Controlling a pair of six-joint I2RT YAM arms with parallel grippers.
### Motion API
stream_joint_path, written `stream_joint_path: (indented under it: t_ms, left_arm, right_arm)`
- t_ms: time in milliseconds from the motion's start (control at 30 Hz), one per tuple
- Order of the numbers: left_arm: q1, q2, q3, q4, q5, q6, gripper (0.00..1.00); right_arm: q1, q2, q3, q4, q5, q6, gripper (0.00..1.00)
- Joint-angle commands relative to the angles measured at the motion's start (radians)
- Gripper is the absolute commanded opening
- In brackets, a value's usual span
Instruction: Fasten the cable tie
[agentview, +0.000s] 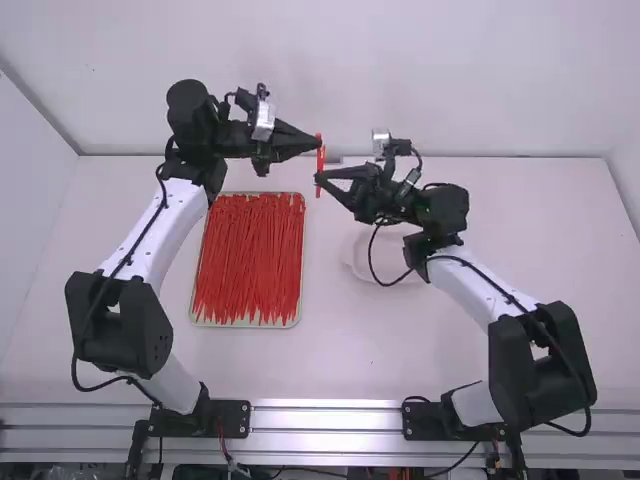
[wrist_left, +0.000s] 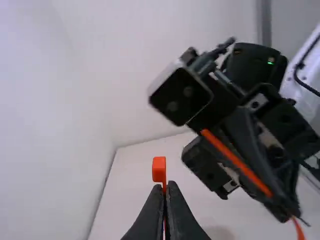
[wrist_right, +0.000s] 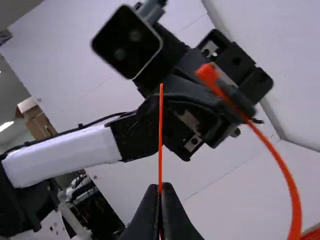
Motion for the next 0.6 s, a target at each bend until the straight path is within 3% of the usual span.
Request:
stream_joint_path:
  t_ms: [0, 367, 567]
  left_arm:
    - [-0.008, -0.003, 0.014, 0.000, 0.058, 0.101, 0.01]
    - [-0.004, -0.003, 0.014, 0.032, 0.016, 0.090, 0.02]
    - [-0.005, -0.003, 0.014, 0.026, 0.016, 0.091, 0.02]
  right_arm:
    - [0.003, -0.003, 0.031, 0.003, 0.020, -0.003, 0.00]
    - [0.005, -0.003, 0.032, -0.050, 0.011, 0.047, 0.00]
    - [0.045, -0.003, 0.032, -0.050, 0.036, 0.047, 0.00]
